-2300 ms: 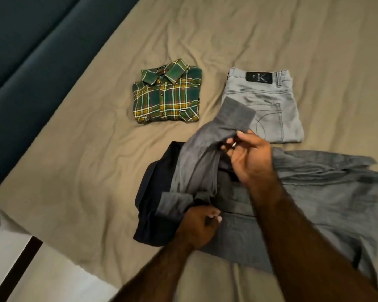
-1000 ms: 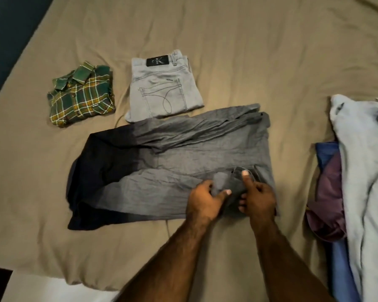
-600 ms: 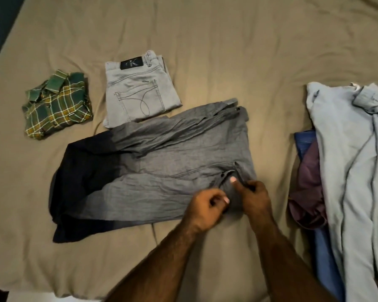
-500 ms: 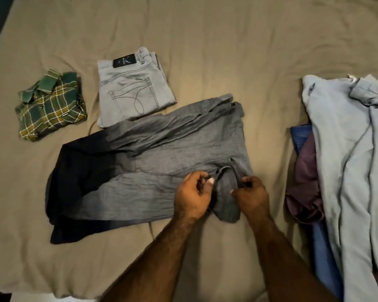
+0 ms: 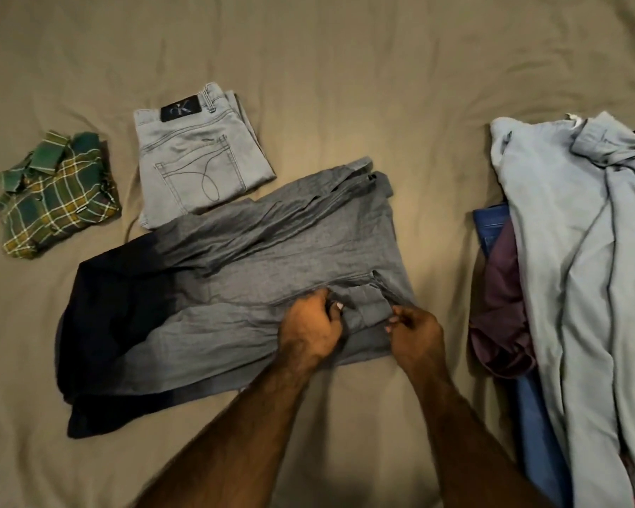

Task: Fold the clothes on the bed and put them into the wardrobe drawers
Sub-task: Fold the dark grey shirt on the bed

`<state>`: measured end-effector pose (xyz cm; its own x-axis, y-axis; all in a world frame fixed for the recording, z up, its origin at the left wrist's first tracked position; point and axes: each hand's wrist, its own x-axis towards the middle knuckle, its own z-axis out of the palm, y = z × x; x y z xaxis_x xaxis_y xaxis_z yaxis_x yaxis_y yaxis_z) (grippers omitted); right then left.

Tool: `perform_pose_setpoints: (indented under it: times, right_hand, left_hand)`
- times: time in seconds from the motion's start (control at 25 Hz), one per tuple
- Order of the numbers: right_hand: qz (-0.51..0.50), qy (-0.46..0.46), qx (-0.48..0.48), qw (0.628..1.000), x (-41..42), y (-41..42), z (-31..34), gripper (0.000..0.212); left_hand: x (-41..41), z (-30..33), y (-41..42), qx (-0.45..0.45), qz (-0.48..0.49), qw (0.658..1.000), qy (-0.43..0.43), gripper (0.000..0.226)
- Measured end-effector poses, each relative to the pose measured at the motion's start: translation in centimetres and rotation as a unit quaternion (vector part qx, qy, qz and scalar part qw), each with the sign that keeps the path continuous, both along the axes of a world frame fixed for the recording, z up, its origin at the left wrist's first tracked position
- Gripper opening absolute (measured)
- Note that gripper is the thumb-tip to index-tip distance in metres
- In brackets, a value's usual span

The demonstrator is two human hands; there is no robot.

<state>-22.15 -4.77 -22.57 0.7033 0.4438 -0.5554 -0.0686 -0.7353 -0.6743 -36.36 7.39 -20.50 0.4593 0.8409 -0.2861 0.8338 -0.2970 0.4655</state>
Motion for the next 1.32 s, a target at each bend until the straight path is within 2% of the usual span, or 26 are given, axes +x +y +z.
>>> perform_pose_setpoints:
  times: [0.12, 0.2, 0.28, 0.4, 0.48, 0.52, 0.6, 0.64, 0.68, 0.76, 0.84, 0.88, 0.96, 1.04, 1.12, 1.2, 1.24, 1.32]
  right_hand:
    - [0.053, -0.138, -0.043, 0.988, -0.2, -0.3, 1.2, 0.041]
    - [0.105, -0.185, -0.101, 0.972, 0.4, 0.6, 1.0, 0.036]
    - [0.080, -0.221, -0.122, 0.964, 0.5, 2.3, 1.4, 0.026]
    - [0.064, -0.331, -0.030, 0.941, -0.4, 5.1, 2.9, 0.017]
    - [0.106, -0.409, 0.059, 0.904, -1.2, 7.0, 4.5, 0.020]
    - [0.134, -0.414, 0.098, 0.895, -2.1, 8.6, 5.0, 0.019]
    - [0.201, -0.338, 0.152, 0.907, -3.7, 11.9, 4.8, 0.012]
    - [0.240, -0.266, 0.150, 0.921, -4.4, 13.5, 4.4, 0.016]
    - [0.251, -0.177, 0.139, 0.941, -5.5, 15.7, 3.6, 0.032]
    - [0.177, 0.005, 0.068, 0.982, -7.2, 19.8, 2.4, 0.058]
    - [0.060, 0.130, 0.002, 0.990, -9.6, 24.1, 1.3, 0.057]
    - [0.005, 0.141, -0.004, 0.990, -9.5, 24.9, 1.3, 0.056]
    - [-0.062, 0.101, 0.003, 0.993, -10.2, 26.9, 1.0, 0.048]
    - [-0.098, 0.028, 0.042, 0.994, -10.6, 29.2, 0.9, 0.038]
    - [-0.140, -0.003, 0.137, 0.981, -11.0, 31.5, 1.6, 0.042]
    - [-0.160, 0.021, 0.210, 0.964, -11.0, 33.1, 2.3, 0.046]
    - [-0.155, 0.021, 0.215, 0.964, -10.4, 32.8, 2.6, 0.047]
    - [-0.102, -0.051, 0.125, 0.986, -12.4, 33.1, 2.0, 0.056]
  left_hand:
    - [1.1, 0.1, -0.3, 0.094, -0.039, 0.992, 0.075, 0.041]
    - [0.6, -0.1, -0.4, 0.117, -0.084, 0.981, 0.131, 0.050]
    - [-0.9, -0.3, 0.4, 0.112, -0.105, 0.983, 0.096, 0.048]
    - [-4.3, 0.4, 2.8, 0.104, -0.068, 0.991, -0.046, 0.028]
    - [-6.7, 1.3, 5.3, 0.112, 0.041, 0.991, -0.066, 0.021]
    - [-8.4, 1.7, 7.2, 0.116, 0.114, 0.985, -0.056, 0.023]
    - [-11.8, 2.3, 10.3, 0.128, 0.208, 0.970, -0.017, 0.025]
    - [-13.4, 2.5, 11.5, 0.141, 0.224, 0.964, 0.009, 0.024]
    - [-15.5, 2.5, 13.2, 0.155, 0.230, 0.960, 0.033, 0.023]
    - [-18.6, 2.7, 17.0, 0.169, 0.232, 0.957, 0.054, 0.027]
    - [-22.3, 2.3, 21.5, 0.132, 0.227, 0.963, 0.062, 0.040]
    - [-22.6, 2.4, 22.8, 0.102, 0.202, 0.972, 0.068, 0.046]
    - [-24.0, 1.9, 25.5, 0.038, 0.150, 0.985, 0.073, 0.049]
    - [-24.8, 1.7, 27.5, 0.033, 0.134, 0.989, 0.060, 0.035]
    - [-25.4, 2.1, 29.3, 0.074, 0.182, 0.980, -0.014, 0.017]
    - [-26.2, 2.6, 30.7, 0.117, 0.244, 0.956, -0.108, 0.011]
    - [-25.9, 3.0, 31.0, 0.132, 0.252, 0.949, -0.134, 0.011]
    - [-27.6, 2.3, 32.0, 0.125, 0.254, 0.949, -0.139, 0.015]
